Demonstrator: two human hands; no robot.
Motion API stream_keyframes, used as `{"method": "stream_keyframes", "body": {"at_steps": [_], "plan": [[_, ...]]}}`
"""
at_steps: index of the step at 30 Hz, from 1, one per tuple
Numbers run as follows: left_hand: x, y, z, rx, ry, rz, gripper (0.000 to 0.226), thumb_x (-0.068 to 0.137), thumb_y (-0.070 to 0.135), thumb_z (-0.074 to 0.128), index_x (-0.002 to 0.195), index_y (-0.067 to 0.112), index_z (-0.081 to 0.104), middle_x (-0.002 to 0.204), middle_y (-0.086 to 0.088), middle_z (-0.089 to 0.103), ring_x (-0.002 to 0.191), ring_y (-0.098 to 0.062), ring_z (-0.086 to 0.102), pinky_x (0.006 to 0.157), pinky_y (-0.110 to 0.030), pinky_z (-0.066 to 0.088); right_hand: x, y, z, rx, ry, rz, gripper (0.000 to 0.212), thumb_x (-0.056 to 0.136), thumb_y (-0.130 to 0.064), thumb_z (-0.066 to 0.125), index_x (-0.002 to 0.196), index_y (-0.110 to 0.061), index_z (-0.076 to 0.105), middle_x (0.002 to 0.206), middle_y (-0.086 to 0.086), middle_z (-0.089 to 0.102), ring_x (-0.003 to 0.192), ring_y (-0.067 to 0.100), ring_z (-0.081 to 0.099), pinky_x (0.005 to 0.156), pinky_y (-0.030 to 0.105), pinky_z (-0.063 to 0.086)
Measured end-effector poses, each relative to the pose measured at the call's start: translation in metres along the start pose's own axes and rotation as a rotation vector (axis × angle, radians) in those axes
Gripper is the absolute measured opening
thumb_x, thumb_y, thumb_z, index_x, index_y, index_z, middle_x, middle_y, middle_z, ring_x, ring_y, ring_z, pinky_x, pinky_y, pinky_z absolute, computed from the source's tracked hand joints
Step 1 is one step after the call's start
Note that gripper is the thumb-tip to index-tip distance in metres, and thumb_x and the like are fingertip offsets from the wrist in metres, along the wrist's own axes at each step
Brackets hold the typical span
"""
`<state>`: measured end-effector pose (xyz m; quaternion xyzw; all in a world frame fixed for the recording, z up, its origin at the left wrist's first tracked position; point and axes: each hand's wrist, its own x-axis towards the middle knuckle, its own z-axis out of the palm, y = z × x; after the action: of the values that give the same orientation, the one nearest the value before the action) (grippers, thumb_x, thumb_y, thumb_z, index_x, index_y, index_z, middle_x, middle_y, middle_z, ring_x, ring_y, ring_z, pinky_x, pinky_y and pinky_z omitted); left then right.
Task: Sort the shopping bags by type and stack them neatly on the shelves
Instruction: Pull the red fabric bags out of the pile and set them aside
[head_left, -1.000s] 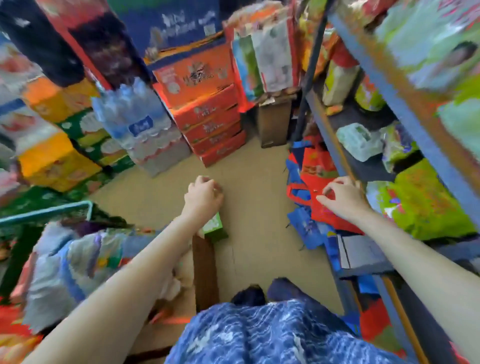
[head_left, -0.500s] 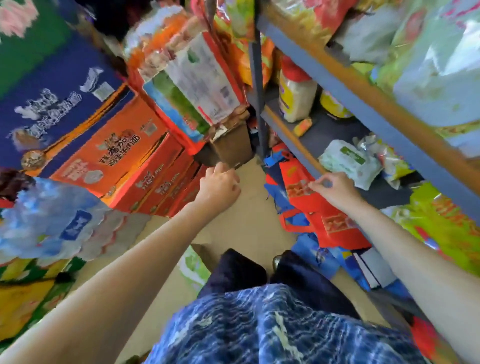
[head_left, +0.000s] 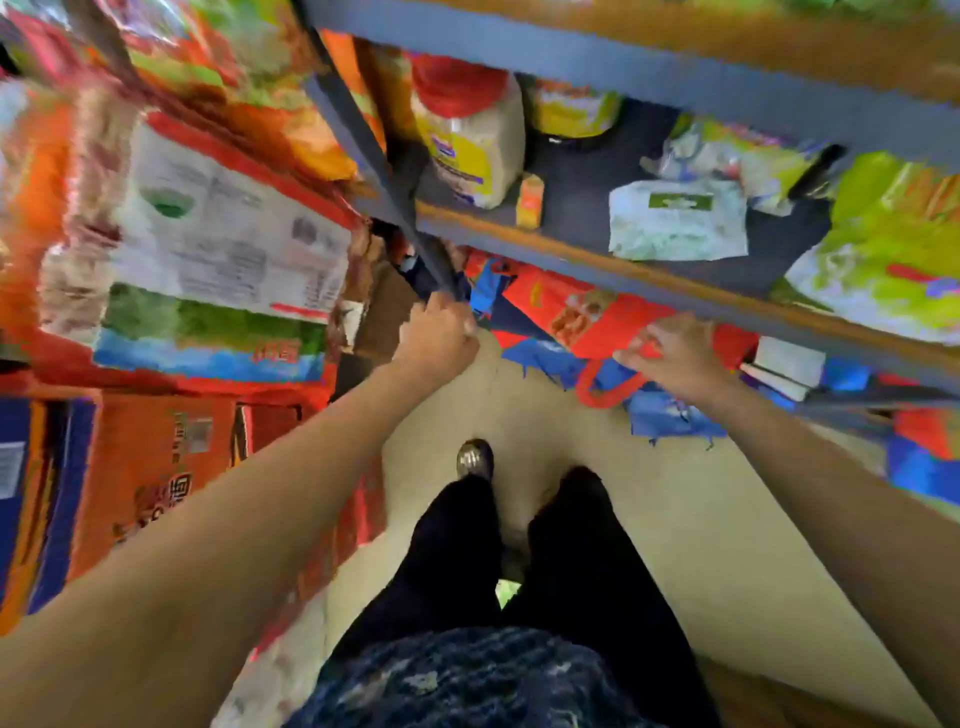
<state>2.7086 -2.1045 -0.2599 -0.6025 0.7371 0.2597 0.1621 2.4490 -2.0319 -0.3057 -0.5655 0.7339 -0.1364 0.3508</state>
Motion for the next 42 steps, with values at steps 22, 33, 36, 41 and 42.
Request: {"method": "stream_keyframes", "body": {"at_steps": [22, 33, 36, 41, 42], "plan": [[0.345, 0.009, 0.363, 0.387, 0.255, 0.513, 0.072, 0.079, 0.045, 0.061, 0.141, 0.022, 0.033, 0.142, -0.011, 0.034, 0.129, -0.035, 0.029, 0.105, -0.051, 0.022, 0.218, 0.291, 0.278, -0.320, 0.164, 0.030, 0.091, 0.069, -0.056, 0.072, 0.143, -0.021, 0.030, 0.150, 0.013, 0.018, 0.132, 0.041, 0.026, 0.105, 0.049, 0.026], [0.354, 0.015, 0.378, 0.707, 0.369, 0.619, 0.027, 0.094, 0.017, 0.042, 0.119, 0.016, 0.049, 0.108, -0.011, 0.065, 0.100, -0.029, 0.060, 0.103, -0.040, 0.025, 0.204, 0.311, 0.293, -0.171, 0.044, 0.153, 0.110, 0.067, -0.050, 0.077, 0.149, -0.022, 0.011, 0.150, 0.018, 0.014, 0.137, 0.039, 0.023, 0.115, 0.040, 0.022], [0.342, 0.022, 0.366, 0.571, 0.300, 0.553, 0.041, 0.094, 0.022, 0.045, 0.134, 0.017, 0.038, 0.123, -0.012, 0.055, 0.113, -0.032, 0.052, 0.104, -0.045, 0.026, 0.194, 0.301, 0.287, -0.018, 0.109, 0.165, 0.103, 0.073, -0.041, 0.076, 0.150, -0.020, 0.010, 0.147, 0.019, 0.018, 0.137, 0.033, 0.026, 0.112, 0.032, 0.023], [0.314, 0.023, 0.362, 0.456, 0.227, 0.503, 0.060, 0.089, 0.023, 0.053, 0.142, 0.015, 0.027, 0.132, -0.012, 0.042, 0.123, -0.034, 0.042, 0.105, -0.052, 0.023, 0.194, 0.275, 0.292, 0.206, 0.258, 0.278, 0.098, 0.075, -0.033, 0.076, 0.149, -0.019, 0.013, 0.146, 0.022, 0.018, 0.134, 0.035, 0.032, 0.107, 0.032, 0.030], [0.313, 0.020, 0.363, 0.467, 0.229, 0.511, 0.061, 0.088, 0.021, 0.054, 0.142, 0.014, 0.026, 0.132, -0.012, 0.042, 0.123, -0.034, 0.042, 0.105, -0.051, 0.024, 0.196, 0.275, 0.298, 0.233, 0.287, 0.318, 0.099, 0.075, -0.031, 0.077, 0.149, -0.017, 0.013, 0.146, 0.022, 0.018, 0.132, 0.035, 0.034, 0.107, 0.032, 0.030]]}}
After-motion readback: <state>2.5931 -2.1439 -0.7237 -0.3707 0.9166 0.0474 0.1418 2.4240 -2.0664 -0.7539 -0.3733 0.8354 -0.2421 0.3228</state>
